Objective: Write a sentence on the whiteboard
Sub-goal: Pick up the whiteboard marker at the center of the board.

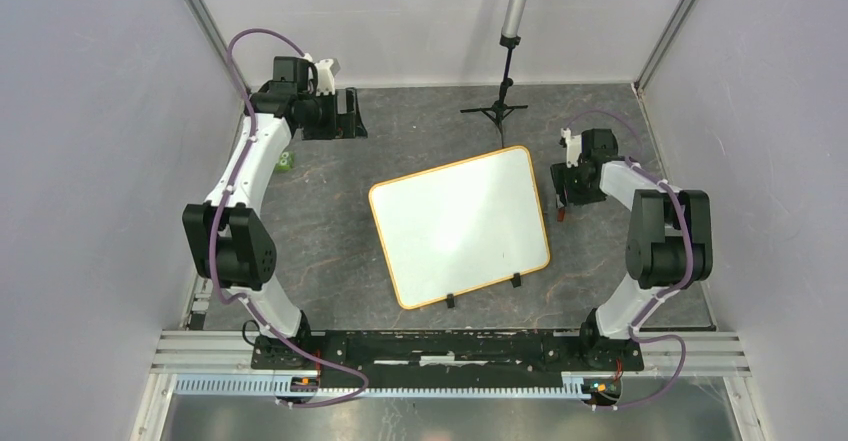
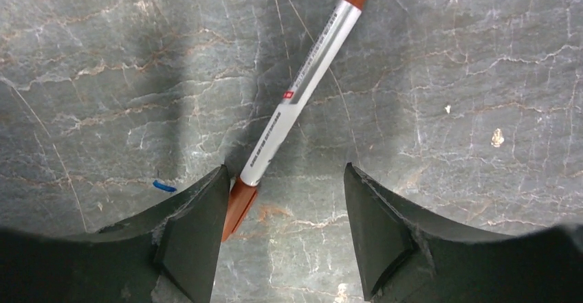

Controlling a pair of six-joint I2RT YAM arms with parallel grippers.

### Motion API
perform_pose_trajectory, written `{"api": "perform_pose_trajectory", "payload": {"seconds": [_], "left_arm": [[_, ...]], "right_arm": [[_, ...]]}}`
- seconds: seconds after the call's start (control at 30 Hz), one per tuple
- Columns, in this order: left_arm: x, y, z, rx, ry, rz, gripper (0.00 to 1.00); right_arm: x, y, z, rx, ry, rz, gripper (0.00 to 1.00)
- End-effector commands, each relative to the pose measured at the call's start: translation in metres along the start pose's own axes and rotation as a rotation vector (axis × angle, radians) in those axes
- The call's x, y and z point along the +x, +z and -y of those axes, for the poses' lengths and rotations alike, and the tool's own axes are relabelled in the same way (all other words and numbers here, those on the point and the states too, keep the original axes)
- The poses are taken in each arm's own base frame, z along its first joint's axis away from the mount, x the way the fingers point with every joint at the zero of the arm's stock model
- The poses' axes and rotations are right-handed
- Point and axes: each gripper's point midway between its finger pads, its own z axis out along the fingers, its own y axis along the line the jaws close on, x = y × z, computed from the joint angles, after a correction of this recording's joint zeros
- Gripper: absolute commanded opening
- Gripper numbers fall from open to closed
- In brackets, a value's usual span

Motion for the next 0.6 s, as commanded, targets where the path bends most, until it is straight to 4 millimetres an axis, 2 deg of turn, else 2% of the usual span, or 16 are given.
{"api": "perform_pose_trajectory", "payload": {"seconds": [0.0,0.1,0.2,0.4,0.5,0.57], "left_arm": [[-0.013,-0.012,0.015,0.062,0.044,0.064,1.00],[-0.016,-0.014,0.016,0.064,0.043,0.071,1.00],[-0.023,-0.016,0.013,0.040,0.042,0.089,1.00],[-0.042,-0.008,0.008,0.013,0.026,0.057,1.00],[-0.043,-0.007,0.000,-0.035,0.001,0.016,1.00],[-0.039,-0.003,-0.007,-0.058,-0.014,-0.008,1.00]], "right_arm": [[-0.027,0.005,0.002,-0.001,0.010,0.078,0.67],[-0.031,0.011,0.001,-0.017,0.020,0.073,0.65],[-0.033,0.018,0.000,-0.034,0.028,0.059,0.59],[-0.040,0.027,-0.003,-0.077,0.030,0.056,0.23],[-0.042,0.030,-0.001,-0.080,0.032,0.061,0.01],[-0.039,0.034,-0.001,-0.085,0.034,0.051,0.00]]}}
